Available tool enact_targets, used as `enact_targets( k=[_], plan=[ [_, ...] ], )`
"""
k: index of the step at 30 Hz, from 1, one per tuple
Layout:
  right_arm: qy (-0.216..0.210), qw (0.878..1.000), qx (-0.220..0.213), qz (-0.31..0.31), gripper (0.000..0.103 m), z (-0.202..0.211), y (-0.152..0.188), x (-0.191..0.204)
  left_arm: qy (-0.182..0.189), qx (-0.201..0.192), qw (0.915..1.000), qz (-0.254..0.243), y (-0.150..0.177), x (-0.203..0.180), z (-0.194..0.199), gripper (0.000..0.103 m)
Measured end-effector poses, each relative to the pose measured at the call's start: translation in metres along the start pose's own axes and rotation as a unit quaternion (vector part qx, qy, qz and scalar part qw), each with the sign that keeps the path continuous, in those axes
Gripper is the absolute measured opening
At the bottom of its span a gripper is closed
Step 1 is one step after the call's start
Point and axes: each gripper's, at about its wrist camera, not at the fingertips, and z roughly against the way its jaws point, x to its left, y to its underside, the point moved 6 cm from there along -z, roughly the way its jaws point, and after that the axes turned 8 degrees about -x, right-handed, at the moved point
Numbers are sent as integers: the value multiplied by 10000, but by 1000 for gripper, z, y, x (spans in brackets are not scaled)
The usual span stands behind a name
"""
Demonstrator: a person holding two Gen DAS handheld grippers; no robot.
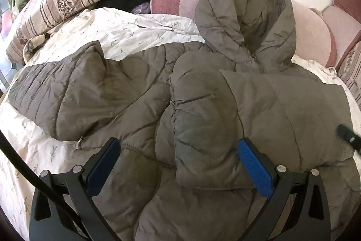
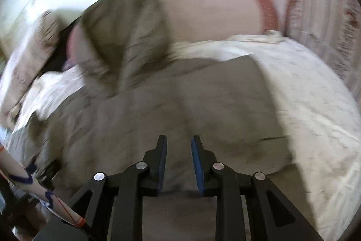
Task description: Fold large clothes
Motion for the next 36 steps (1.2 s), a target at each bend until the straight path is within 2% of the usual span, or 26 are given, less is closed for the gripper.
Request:
enact_targets(
  k=[3, 11, 20, 23, 28, 33, 36],
  plan=[
    [-197, 9994, 159, 221, 24, -12, 10, 21, -55, -106, 9999, -57, -3, 1, 5, 103],
    [-89, 9981, 542, 291, 27, -43, 24, 27, -55, -179, 9998, -121, -5, 0, 8, 103],
    [-36, 9980, 506, 374, 27, -34, 25, 28, -81, -248, 9997, -30, -9, 8, 12, 103],
    [10, 9987, 262, 443, 27, -23, 18, 32, -95, -263, 9996, -2, -11, 10, 14, 103],
    [-381, 9975, -72, 597, 27, -4, 12, 52, -110, -252, 9996, 4, -11, 11, 14, 103],
    [-762, 9939, 203, 765, 27, -8, 29, 75, -126, -236, 9996, 31, -11, 13, 13, 103],
    [-599, 9932, 401, 914, 28, -18, 39, 79, -139, -236, 9996, 48, -12, 15, 13, 103]
  ],
)
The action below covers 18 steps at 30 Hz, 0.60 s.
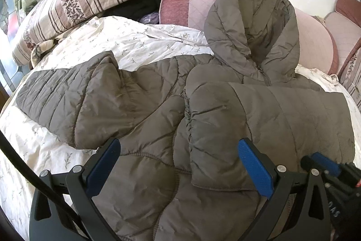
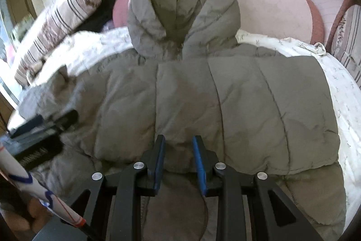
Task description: Fold large clothes
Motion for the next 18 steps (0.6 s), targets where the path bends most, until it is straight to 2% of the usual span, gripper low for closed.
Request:
enact_targets(
  k=[7, 11, 14, 17, 18],
  plan=[
    [30, 9999, 135, 8, 31, -6, 5, -2, 3, 10, 10000, 33, -7, 10, 1, 103],
    [78, 9998, 170, 37, 33, -8, 8, -2, -57, -89, 9996, 248, -24, 39, 8, 103],
    [97, 9998, 170, 67, 35, -7, 7, -2, -129, -145, 9982, 571, -39, 78, 13, 103],
    [126, 9997, 172, 128, 37, -7, 8, -1, -445, -205, 9938, 1001, -49, 134, 13, 103],
    [140, 9996, 173, 160, 37, -7, 9, 0, -559, -183, 9900, 1278, -51, 162, 11, 103]
  ],
)
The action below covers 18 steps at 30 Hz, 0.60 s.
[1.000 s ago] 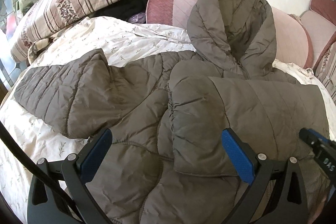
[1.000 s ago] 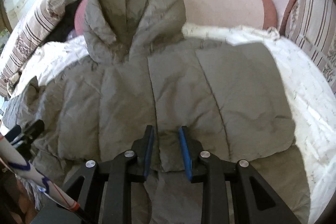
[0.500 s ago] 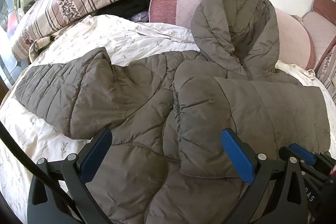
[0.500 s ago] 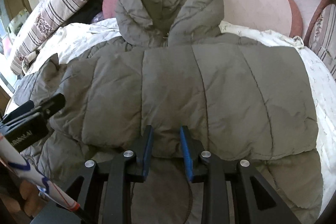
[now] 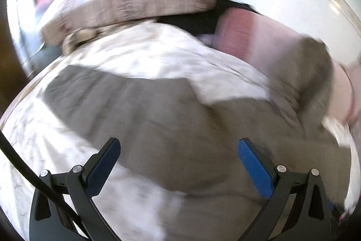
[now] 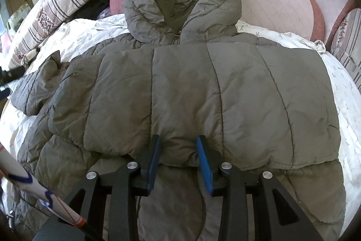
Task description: Fold large clothes
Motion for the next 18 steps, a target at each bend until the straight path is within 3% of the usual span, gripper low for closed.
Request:
enact_targets(
  k=[4, 8, 11, 13, 16, 18],
  plan=[
    [40, 9999, -6, 93, 41, 1, 1, 3, -314, 99, 9949, 957, -15, 83, -19, 103],
    [61, 9999, -3, 155, 42, 1, 2, 3, -308, 131, 9858, 1646, -19, 147, -34, 100],
    [65, 9998, 11, 170, 43, -1, 2, 3, -86, 48, 9747, 2233, -18, 189, -41, 84],
    [72, 9998, 11, 184, 43, -1, 2, 4, 175, -11, 9620, 2725, -17, 215, -46, 79],
    [72, 9998, 10, 193, 43, -1, 2, 4, 471, -105, 9428, 3298, -17, 240, -55, 75],
    [79, 9998, 10, 198, 43, -1, 2, 5, 533, -112, 9346, 3516, -15, 253, -63, 73]
  ],
)
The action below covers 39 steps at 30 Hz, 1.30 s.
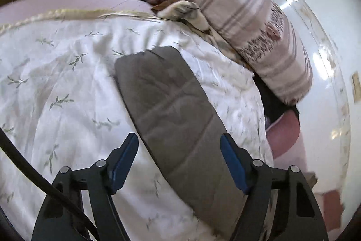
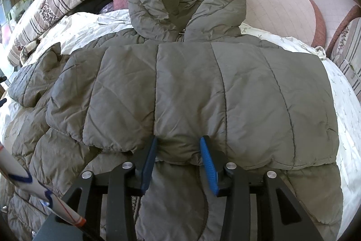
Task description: Fold large clothes
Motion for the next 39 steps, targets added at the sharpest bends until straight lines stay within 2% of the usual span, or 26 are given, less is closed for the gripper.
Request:
enact_targets(
  k=[5, 13, 15, 16, 17, 21, 26, 30, 33, 36, 38, 39],
  plan=[
    [7, 10000, -8, 22, 44, -1, 1, 0, -16, 113, 9997, 216, 0, 14, -23, 69],
    [1, 10000, -11, 12, 44, -1, 1, 0, -56, -210, 9998, -29, -12, 5, -45, 69],
    [2, 10000, -17, 14, 44, -1, 0, 0, -152, -216, 9995, -159, -11, -1, -50, 41],
    [2, 10000, -22, 13, 44, -1, 0, 0, -171, -153, 9996, -175, -9, -1, -53, 15],
    [1, 10000, -19, 12, 44, -1, 0, 0, -146, -83, 9997, -159, -6, -2, -55, 13],
    [6, 10000, -15, 13, 44, -1, 1, 0, -302, -284, 9982, -440, -4, -15, -47, 12],
    [-21, 10000, -19, -16, 44, 0, 0, 0, 36, -510, 9942, -948, -2, -59, -22, 11],
    [-213, 9992, -202, -276, 44, 13, -9, -4, 465, -636, 9853, -1516, 12, -112, 5, 11],
    [-225, 9976, -469, -453, 44, 26, -20, -11, 917, -655, 9725, -2038, 38, -166, 34, 11],
    [-220, 9947, -653, -768, 44, 36, -27, -25, 1417, -591, 9561, -2497, 79, -222, 63, 10],
    [-172, 9912, -756, -1076, 44, 41, -31, -40, 1712, -470, 9407, -2891, 118, -255, 80, 10],
    [-166, 9894, -786, -1213, 44, 43, -32, -46, 1877, -343, 9294, -3159, 147, -272, 89, 10]
  ],
)
